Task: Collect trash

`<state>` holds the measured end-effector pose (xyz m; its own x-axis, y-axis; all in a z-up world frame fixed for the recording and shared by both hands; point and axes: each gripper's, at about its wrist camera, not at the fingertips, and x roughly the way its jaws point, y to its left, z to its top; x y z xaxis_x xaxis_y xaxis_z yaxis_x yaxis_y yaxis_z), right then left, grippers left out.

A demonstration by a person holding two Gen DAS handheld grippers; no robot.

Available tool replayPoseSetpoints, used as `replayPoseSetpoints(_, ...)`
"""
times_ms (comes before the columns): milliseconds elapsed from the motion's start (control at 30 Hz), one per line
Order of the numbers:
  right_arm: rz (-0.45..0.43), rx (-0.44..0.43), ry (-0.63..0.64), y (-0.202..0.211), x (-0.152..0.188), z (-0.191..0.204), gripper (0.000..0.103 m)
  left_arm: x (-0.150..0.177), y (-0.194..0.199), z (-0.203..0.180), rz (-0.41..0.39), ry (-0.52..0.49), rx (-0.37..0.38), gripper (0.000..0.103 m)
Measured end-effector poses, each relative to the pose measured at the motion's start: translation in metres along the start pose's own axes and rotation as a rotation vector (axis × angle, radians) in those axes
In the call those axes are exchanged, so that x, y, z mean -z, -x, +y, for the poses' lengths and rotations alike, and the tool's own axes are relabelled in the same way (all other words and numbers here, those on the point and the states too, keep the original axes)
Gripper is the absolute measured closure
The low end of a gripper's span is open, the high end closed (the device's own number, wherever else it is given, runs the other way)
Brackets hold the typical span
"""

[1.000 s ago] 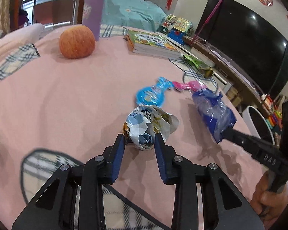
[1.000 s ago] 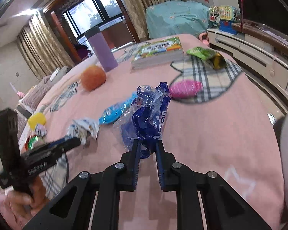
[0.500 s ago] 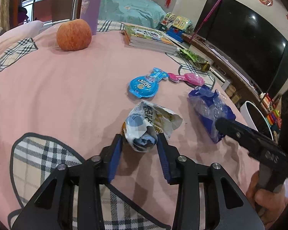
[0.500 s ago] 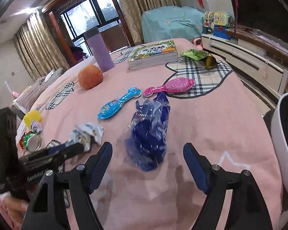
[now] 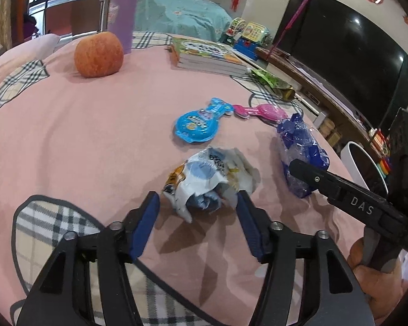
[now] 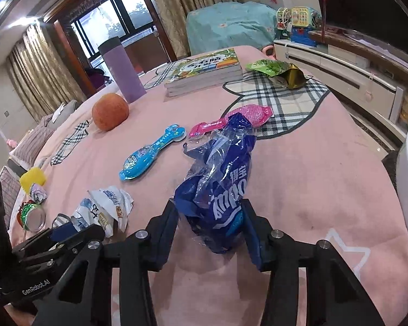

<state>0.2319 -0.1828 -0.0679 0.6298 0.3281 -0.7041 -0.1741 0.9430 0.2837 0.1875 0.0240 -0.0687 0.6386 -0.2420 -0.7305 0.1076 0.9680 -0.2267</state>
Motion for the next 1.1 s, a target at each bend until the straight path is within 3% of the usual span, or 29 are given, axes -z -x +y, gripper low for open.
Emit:
replayPoseSetpoints(67, -0.009, -0.007, -0.005, 0.006, 0.002, -0.001, 0.064, 0.001, -0.001, -0.005, 0.009, -0.013, 0.008, 0.075)
replayPoseSetpoints(167, -0.023, -0.015, -0.007, 0.017, 0.007, -0.002, 0.066, 0.004, 0.001, -0.013, 0.007, -0.035, 0.017, 0.083)
replayPoseSetpoints(1100, -0.172, -0.016, -0.1, 0.125, 0.051, -0.051, 0.067, 0.025, 0.041, -0.107, -0.051, -0.191, 0.069, 0.086)
